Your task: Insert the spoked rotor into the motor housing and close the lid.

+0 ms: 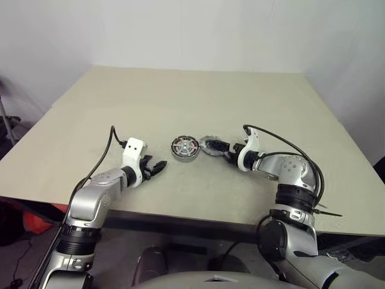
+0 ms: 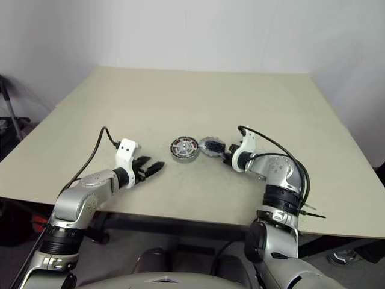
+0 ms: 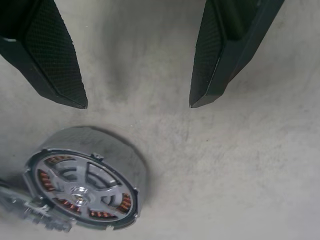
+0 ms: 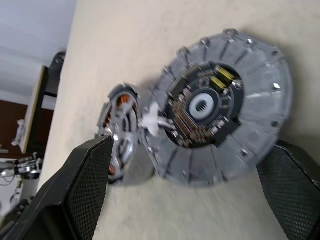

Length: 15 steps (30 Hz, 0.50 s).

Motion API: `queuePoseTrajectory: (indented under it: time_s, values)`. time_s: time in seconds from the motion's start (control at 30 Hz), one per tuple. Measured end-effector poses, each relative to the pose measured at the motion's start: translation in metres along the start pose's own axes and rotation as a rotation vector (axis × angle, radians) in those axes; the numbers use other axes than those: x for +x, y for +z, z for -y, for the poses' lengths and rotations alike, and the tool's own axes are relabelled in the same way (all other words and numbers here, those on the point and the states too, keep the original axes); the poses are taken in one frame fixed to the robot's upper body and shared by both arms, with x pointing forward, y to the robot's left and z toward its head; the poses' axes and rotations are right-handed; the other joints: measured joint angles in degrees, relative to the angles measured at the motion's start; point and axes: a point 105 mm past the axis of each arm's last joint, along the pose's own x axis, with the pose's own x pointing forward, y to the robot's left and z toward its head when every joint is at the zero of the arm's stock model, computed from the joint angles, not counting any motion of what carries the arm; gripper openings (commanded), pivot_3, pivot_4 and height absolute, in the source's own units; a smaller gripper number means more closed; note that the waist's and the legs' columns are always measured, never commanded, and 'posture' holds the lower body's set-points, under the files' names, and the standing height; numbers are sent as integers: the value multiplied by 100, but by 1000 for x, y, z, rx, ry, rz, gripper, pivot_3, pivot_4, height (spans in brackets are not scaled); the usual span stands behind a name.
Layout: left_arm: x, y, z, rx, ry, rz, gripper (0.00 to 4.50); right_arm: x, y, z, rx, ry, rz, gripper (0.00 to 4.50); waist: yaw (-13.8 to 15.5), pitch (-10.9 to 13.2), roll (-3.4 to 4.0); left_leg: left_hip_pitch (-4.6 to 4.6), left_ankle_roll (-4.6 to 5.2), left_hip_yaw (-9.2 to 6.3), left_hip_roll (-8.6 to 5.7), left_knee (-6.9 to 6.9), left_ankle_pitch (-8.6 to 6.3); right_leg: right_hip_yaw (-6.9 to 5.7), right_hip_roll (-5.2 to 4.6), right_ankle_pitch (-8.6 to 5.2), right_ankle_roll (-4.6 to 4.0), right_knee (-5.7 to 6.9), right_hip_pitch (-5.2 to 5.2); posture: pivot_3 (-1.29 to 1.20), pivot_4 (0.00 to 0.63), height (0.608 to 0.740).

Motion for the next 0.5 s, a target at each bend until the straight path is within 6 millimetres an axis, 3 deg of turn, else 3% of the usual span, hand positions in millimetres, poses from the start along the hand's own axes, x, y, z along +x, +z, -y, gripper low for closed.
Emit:
queuePoseTrajectory:
  time_s: [0.13, 0.5]
  values:
    - [0, -1, 0, -6, 4, -1, 3421, 1, 8, -8, -11, 32, 31, 4471, 2, 0, 0, -53, 11, -4, -3, 3, -5, -6, 2, 16, 16, -1, -42, 0, 0, 740]
    - [2, -3, 2, -10, 1, -4, 3421, 1, 33, -66, -63, 271, 126, 4471, 3, 0, 1, -52, 20, -3, -1, 7, -11, -8, 1, 5, -1, -2, -41, 0, 0, 740]
